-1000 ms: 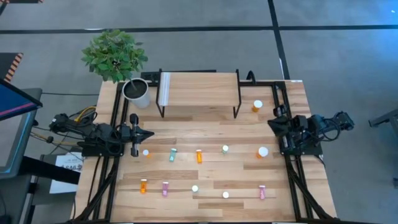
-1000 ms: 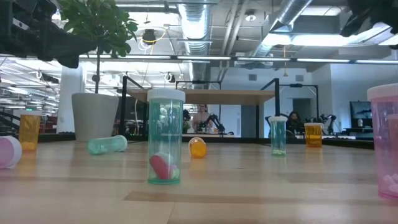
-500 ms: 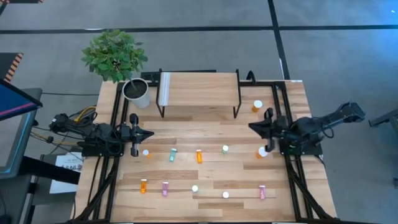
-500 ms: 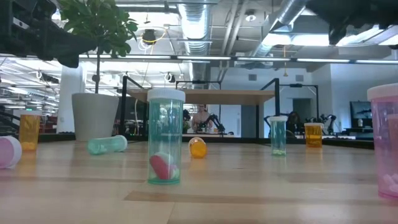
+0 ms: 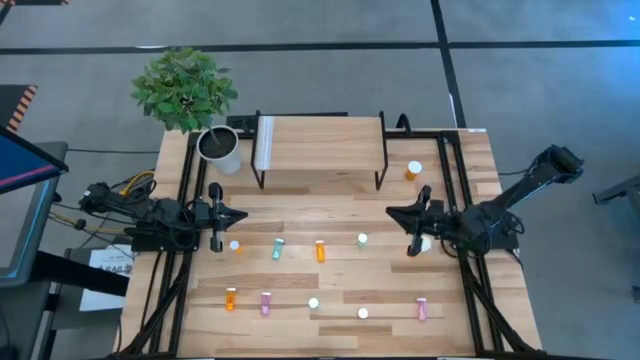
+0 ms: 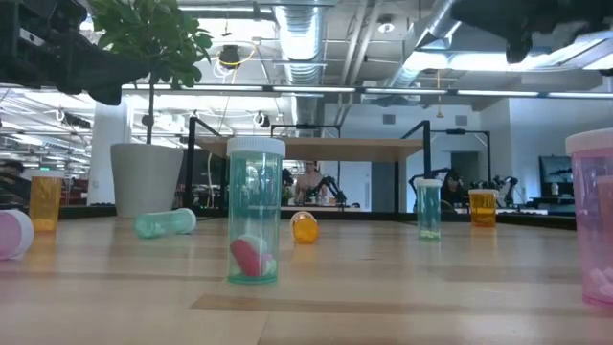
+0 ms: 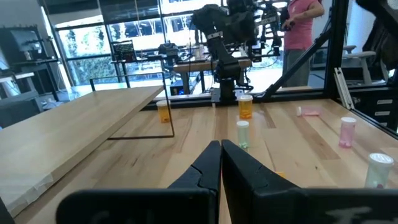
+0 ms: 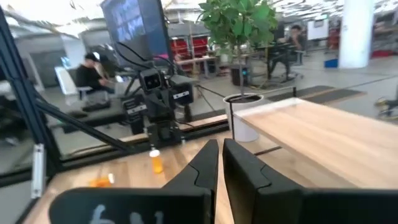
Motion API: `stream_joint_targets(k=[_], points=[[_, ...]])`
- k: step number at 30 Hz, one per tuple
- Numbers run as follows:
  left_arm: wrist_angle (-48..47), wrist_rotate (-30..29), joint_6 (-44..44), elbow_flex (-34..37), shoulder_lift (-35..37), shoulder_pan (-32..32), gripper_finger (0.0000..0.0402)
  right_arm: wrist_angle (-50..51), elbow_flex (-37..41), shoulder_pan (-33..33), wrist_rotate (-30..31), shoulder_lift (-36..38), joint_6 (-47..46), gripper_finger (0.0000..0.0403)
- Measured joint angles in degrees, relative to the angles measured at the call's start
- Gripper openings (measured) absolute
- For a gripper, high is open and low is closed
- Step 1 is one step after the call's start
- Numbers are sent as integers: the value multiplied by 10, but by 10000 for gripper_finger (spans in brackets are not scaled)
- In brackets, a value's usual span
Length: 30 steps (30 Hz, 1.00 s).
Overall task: Pick and place medicine bottles onto shelf by color
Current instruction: Put the top right blue pill bottle on the shelf
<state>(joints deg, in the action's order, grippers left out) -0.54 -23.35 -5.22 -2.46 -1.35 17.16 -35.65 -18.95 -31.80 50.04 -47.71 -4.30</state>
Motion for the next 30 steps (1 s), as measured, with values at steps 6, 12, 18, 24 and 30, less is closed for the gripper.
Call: stream_joint_targets(k=[6, 12, 18, 24, 30], points=[[0, 0, 1, 0, 0, 0, 0, -1, -39, -29, 39, -94, -1, 51], [4, 0, 1, 0, 0, 0, 0, 1, -40, -18, 39, -170, -97, 69], [4, 0, 1, 0, 0, 0, 0, 3, -40, -7, 39, -222, -173, 153], [4, 0, 1, 0, 0, 0, 0, 41, -40, 23, 26, -271, -245, 237], [4, 0, 1, 0, 0, 0, 0, 44, -40, 42, 23, -321, -286, 255]])
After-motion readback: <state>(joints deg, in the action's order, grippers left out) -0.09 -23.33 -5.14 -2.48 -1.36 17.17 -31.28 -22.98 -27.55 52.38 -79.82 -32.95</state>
